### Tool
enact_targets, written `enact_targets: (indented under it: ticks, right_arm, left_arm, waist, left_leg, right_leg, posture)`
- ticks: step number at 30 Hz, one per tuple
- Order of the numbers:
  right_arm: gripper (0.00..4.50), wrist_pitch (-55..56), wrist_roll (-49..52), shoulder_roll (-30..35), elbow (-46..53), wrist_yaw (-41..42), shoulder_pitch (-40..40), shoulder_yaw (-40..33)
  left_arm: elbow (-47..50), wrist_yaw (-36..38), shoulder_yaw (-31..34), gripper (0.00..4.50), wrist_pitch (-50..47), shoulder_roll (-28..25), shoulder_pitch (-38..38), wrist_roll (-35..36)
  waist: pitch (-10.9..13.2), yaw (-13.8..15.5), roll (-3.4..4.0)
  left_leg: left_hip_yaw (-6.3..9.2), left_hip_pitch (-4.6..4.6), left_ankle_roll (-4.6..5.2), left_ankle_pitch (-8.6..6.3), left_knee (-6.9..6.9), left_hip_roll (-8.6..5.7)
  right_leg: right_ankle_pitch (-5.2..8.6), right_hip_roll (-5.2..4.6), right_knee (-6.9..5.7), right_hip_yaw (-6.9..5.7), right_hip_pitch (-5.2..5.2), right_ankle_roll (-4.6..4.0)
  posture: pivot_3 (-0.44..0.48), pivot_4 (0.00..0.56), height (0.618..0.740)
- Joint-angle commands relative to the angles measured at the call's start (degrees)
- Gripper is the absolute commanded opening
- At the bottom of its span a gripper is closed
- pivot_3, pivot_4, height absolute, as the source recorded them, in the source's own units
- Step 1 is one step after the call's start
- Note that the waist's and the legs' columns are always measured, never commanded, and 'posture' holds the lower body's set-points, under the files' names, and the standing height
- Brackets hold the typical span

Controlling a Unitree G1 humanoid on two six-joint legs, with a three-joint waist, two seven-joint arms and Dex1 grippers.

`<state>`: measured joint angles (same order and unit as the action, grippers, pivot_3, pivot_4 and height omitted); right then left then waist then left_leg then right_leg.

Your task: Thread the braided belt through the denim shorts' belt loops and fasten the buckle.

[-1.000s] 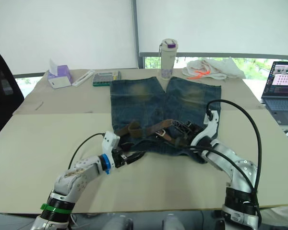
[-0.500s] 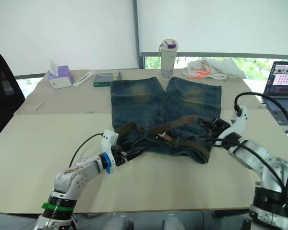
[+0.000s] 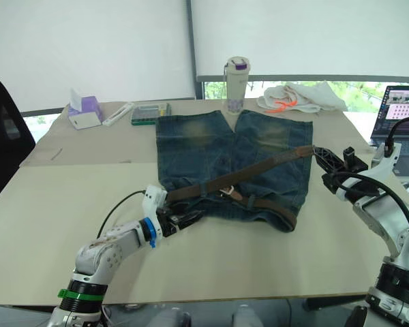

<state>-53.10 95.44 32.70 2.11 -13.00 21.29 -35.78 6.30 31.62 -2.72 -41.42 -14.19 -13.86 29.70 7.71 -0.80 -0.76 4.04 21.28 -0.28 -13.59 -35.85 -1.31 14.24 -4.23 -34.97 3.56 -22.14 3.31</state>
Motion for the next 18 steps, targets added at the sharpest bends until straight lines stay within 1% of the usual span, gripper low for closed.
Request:
enact_targets:
  ticks: [1, 3, 4, 7, 9, 10, 12, 14, 18]
  right_arm:
    - [0.0, 2.3, 6.5, -2.9, 8.1, -3.0, 0.9, 3.4]
    - [0.0, 3.0, 8.5, -4.3, 10.5, -4.3, 1.0, 5.7]
    - [0.0, 4.1, 9.7, -5.4, 11.4, -5.7, 1.3, 6.9]
    - [0.0, 7.7, 13.9, -9.8, 13.9, -10.3, 2.0, 11.4]
    - [0.0, 9.3, 14.8, -11.5, 14.5, -11.9, 2.4, 13.5]
    - [0.0, 9.8, 14.9, -12.2, 14.6, -12.4, 2.7, 14.3]
    - [0.0, 10.7, 14.2, -14.4, 14.3, -12.9, 3.4, 16.8]
    - [0.0, 11.3, 13.1, -15.7, 14.0, -13.2, 3.7, 18.7]
    - [0.0, 13.1, 10.2, -17.6, 13.7, -12.8, 3.8, 21.4]
  left_arm:
    - [-1.9, 1.5, 0.8, 4.48, 1.7, -0.8, 1.7, -0.4]
    - [-1.4, 2.6, 2.8, 4.48, 3.2, -0.3, 1.2, 1.2]
    - [-0.3, 3.7, 4.5, 4.48, 2.8, 0.0, 0.8, 3.8]
    - [4.8, 8.0, 11.5, 4.48, -3.1, 0.7, -0.4, 18.8]
    - [6.5, 8.8, 14.4, 4.48, -7.0, 0.6, -0.8, 26.9]
    - [6.9, 8.7, 15.4, 4.48, -8.4, 0.6, -1.0, 29.8]
    - [9.3, 8.6, 16.3, 4.48, -12.2, 0.4, -1.1, 38.1]
    - [10.3, 6.2, 16.6, 4.48, -14.7, 1.1, -1.5, 44.0]
    - [10.7, -2.5, 15.4, 4.48, -15.1, 4.2, -2.7, 50.9]
  waist:
    - [0.0, -0.2, 0.07]
    - [-0.1, -0.3, 0.14]
    - [-0.1, -0.3, 0.22]
    - [0.1, -0.3, -0.09]
    - [0.1, -0.4, -0.14]
    - [0.1, -0.4, -0.14]
    - [0.1, -0.3, -0.13]
    - [0.1, -0.1, -0.13]
    - [0.1, 0.0, -0.13]
  left_leg:
    - [0.0, -0.01, 0.01, -0.01, 0.01, 0.02]
    - [0.02, 0.01, 0.03, -0.02, 0.02, 0.08]
    - [0.03, 0.0, 0.02, -0.02, 0.02, 0.13]
    - [0.1, 0.01, 0.03, -0.01, -0.03, 0.24]
    - [0.23, 0.04, 0.03, -0.02, -0.02, 0.27]
    - [0.28, 0.07, 0.03, -0.02, -0.02, 0.28]
    - [0.36, 0.08, 0.03, -0.02, -0.02, 0.23]
    - [0.4, 0.05, 0.03, -0.02, -0.04, 0.13]
    - [0.45, 0.0, 0.03, -0.01, -0.07, 0.08]
  right_leg:
    - [-0.01, 0.01, 0.0, 0.02, -0.01, -0.02]
    - [-0.01, 0.04, -0.02, 0.06, -0.01, -0.02]
    - [-0.01, 0.08, -0.02, 0.06, -0.03, -0.02]
    - [-0.02, 0.21, -0.01, 0.02, -0.15, -0.03]
    - [-0.05, 0.2, -0.02, 0.0, -0.2, -0.09]
    - [-0.05, 0.21, 0.0, 0.0, -0.22, -0.09]
    - [-0.14, 0.14, 0.0, -0.01, -0.21, -0.23]
    - [-0.14, 0.04, -0.01, -0.02, -0.18, -0.23]
    - [-0.14, 0.01, 0.0, -0.04, -0.12, -0.23]
  posture:
    - [0.0, 0.15, 0.74]
    - [0.0, 0.15, 0.74]
    - [0.0, 0.15, 0.74]
    - [0.0, 0.15, 0.74]
    - [0.0, 0.15, 0.74]
    - [0.0, 0.15, 0.74]
    - [0.0, 0.15, 0.74]
    - [0.0, 0.15, 0.74]
    - [0.0, 0.15, 0.74]
